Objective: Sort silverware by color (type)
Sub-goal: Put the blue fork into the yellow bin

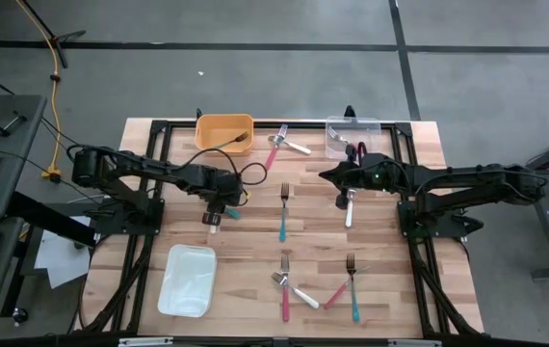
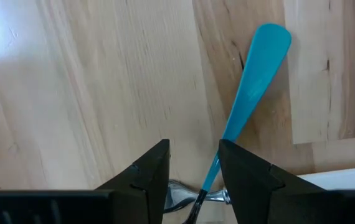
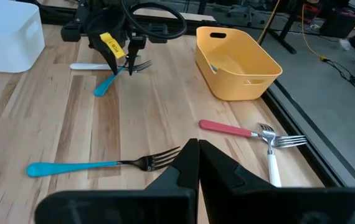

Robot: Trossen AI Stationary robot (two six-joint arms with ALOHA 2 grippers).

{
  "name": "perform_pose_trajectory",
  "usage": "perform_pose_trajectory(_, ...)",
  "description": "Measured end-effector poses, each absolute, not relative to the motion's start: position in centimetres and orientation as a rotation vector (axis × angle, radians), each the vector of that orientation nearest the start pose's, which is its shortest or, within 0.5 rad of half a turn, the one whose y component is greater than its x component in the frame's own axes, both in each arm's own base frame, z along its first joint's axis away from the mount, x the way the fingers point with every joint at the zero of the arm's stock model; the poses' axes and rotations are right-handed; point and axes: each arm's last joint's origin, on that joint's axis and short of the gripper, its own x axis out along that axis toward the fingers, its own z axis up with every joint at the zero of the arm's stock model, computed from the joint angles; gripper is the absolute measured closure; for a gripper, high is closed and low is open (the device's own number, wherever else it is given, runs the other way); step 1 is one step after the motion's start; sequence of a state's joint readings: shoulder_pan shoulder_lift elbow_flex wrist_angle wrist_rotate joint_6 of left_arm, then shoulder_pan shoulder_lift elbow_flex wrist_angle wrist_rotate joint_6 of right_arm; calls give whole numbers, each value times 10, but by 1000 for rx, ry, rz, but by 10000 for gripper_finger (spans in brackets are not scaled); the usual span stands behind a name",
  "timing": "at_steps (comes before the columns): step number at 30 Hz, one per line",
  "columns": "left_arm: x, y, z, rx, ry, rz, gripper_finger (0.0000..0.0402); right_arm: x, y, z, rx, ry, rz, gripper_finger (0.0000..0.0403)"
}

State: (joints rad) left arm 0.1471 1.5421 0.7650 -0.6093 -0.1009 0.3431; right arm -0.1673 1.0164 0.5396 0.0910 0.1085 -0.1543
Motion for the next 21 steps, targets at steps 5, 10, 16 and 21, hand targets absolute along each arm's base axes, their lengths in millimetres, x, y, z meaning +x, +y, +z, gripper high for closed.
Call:
perform_pose_trajectory(5, 243, 39, 143, 262, 1419, -54, 271, 212, -39, 232, -140, 407, -242, 402)
perform_pose_trajectory(10, 242, 39, 143, 268, 1425, -62, 271, 212, -39, 232, -140, 407, -242, 402)
perform_pose_trajectory(16, 239, 38, 142, 269, 1455, -100, 277, 212, -39, 233, -140, 407, -243, 402)
perform_pose_trajectory(21, 235, 37, 141, 271, 1490, -121, 310, 212, -39, 233, -141, 407, -246, 402)
